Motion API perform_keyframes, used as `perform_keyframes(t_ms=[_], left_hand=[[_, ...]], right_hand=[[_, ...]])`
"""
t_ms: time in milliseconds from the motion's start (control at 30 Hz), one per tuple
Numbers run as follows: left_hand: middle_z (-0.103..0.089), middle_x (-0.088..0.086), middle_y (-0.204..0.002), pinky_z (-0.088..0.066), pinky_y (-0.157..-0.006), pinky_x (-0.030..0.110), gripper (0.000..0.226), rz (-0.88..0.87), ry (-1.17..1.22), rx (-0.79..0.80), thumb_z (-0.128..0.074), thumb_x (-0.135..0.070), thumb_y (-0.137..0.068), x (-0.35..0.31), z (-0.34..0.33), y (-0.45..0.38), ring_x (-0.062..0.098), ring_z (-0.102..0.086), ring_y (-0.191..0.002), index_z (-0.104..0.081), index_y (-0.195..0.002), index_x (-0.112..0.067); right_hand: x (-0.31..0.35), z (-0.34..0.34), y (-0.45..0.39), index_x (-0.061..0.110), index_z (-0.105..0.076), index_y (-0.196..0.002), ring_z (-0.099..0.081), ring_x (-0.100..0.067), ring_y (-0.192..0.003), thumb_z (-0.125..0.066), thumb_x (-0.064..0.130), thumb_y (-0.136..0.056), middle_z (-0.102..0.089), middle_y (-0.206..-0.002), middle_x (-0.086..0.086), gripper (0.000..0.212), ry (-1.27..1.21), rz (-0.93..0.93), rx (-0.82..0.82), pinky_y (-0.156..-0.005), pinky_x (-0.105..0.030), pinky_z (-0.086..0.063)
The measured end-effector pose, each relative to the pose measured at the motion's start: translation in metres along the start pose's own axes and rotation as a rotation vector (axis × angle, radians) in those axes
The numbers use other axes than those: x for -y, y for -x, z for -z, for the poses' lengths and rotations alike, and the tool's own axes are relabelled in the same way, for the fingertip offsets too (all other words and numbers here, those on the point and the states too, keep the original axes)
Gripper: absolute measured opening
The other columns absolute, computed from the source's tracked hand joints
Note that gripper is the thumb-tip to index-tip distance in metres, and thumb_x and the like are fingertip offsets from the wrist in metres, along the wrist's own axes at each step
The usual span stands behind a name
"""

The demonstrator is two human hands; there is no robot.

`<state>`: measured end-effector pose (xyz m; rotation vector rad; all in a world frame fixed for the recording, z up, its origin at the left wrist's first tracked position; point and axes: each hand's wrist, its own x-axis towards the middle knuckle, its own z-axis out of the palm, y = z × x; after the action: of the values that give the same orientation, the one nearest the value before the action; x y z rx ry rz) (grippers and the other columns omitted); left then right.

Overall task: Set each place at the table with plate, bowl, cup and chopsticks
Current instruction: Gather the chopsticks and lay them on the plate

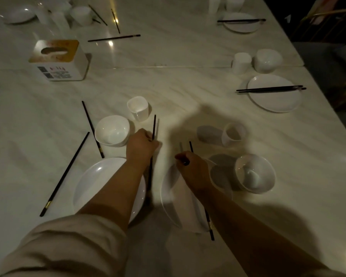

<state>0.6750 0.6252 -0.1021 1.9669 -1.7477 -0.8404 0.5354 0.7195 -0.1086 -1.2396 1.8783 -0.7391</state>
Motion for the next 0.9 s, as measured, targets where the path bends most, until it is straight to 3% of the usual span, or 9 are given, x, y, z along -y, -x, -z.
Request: perform_keyframes(t_ms=[100,200,267,333,433,500,633,700,900], left_hand=[[-0.060,-0.001,-0.083,-0.034,-0.053,-0.003,0.015,-0.055,0.164,-0.088,-0.067,-0.014,-0.081,-0.021,0.010,0.003,0.010,-0.054,-0.074,-0.063,-0.093,-0.006],[-0.060,-0.004,-0.082,-0.036,-0.053,-0.001,0.013,-0.046,0.239,-0.063,-0.066,-0.013,-0.082,-0.038,0.015,0.010,0.000,-0.051,-0.066,-0.063,-0.094,-0.010],[-0.063,-0.003,-0.083,-0.045,-0.064,0.008,0.010,0.003,0.314,-0.024,-0.066,-0.013,-0.081,-0.042,0.011,0.016,0.007,-0.060,-0.074,-0.064,-0.090,-0.013],[-0.067,0.000,-0.085,-0.056,-0.080,0.028,0.006,0.030,0.384,0.028,-0.065,-0.014,-0.081,-0.041,0.005,0.025,0.019,-0.067,-0.084,-0.063,-0.084,-0.019],[-0.071,0.003,-0.097,-0.054,-0.087,0.032,0.011,-0.011,0.367,0.097,-0.056,-0.016,-0.089,-0.031,-0.012,0.041,0.018,-0.067,-0.086,-0.066,-0.088,-0.020],[-0.067,-0.001,-0.104,-0.044,-0.084,0.022,0.018,-0.062,0.210,0.104,-0.055,-0.021,-0.091,-0.020,-0.026,0.054,0.016,-0.063,-0.093,-0.071,-0.099,-0.016],[-0.062,0.002,-0.114,-0.040,-0.087,0.018,0.027,-0.117,0.082,0.120,-0.061,-0.019,-0.083,0.000,-0.044,0.080,0.018,-0.063,-0.102,-0.072,-0.107,-0.020],[-0.058,0.000,-0.116,-0.038,-0.087,0.017,0.029,-0.093,0.076,0.125,-0.061,-0.016,-0.082,0.004,-0.047,0.092,0.016,-0.061,-0.101,-0.070,-0.109,-0.020],[-0.060,0.002,-0.115,-0.030,-0.078,0.008,0.027,-0.103,0.078,0.055,-0.059,-0.011,-0.082,0.006,-0.055,0.106,0.009,-0.056,-0.098,-0.068,-0.106,-0.018]], right_hand=[[0.007,0.000,-0.002,0.017,-0.062,-0.121,-0.062,-0.016,-0.104,-0.056,0.026,-0.094,-0.066,-0.116,-0.002,0.028,-0.104,-0.033,0.065,-0.088,-0.023,-0.047],[0.017,-0.002,-0.002,0.018,-0.065,-0.115,-0.064,-0.015,-0.094,-0.057,0.027,-0.093,-0.070,-0.107,-0.003,0.025,-0.244,-0.079,0.089,-0.085,-0.030,-0.053],[0.021,0.001,0.000,0.017,-0.068,-0.106,-0.063,-0.011,-0.078,-0.057,0.025,-0.093,-0.072,-0.095,-0.004,0.019,-0.247,-0.061,0.066,-0.073,-0.026,-0.051],[0.018,0.006,0.005,0.014,-0.070,-0.101,-0.062,-0.015,-0.070,-0.059,0.026,-0.091,-0.072,-0.086,-0.007,0.019,-0.209,-0.060,0.042,-0.072,-0.035,-0.053],[0.005,0.017,0.016,0.015,-0.068,-0.097,-0.067,-0.026,-0.081,-0.059,0.029,-0.089,-0.071,-0.087,-0.007,0.019,-0.098,-0.102,0.003,-0.079,-0.042,-0.055],[-0.008,0.028,0.023,0.015,-0.068,-0.097,-0.067,-0.023,-0.087,-0.060,0.029,-0.088,-0.070,-0.090,-0.004,0.018,-0.008,-0.123,-0.076,-0.077,-0.033,-0.053],[-0.030,0.045,0.038,0.009,-0.069,-0.096,-0.059,-0.013,-0.079,-0.062,0.018,-0.088,-0.071,-0.091,-0.005,0.014,0.121,-0.137,-0.180,-0.052,-0.004,-0.029],[-0.035,0.049,0.044,0.007,-0.069,-0.095,-0.060,-0.014,-0.076,-0.062,0.016,-0.088,-0.066,-0.084,-0.003,0.014,0.162,-0.130,-0.189,-0.046,-0.004,-0.030],[-0.053,0.044,0.051,0.004,-0.070,-0.101,-0.065,-0.021,-0.094,-0.063,0.015,-0.088,-0.070,-0.105,-0.010,0.019,0.203,-0.084,-0.131,-0.063,-0.003,-0.034]])
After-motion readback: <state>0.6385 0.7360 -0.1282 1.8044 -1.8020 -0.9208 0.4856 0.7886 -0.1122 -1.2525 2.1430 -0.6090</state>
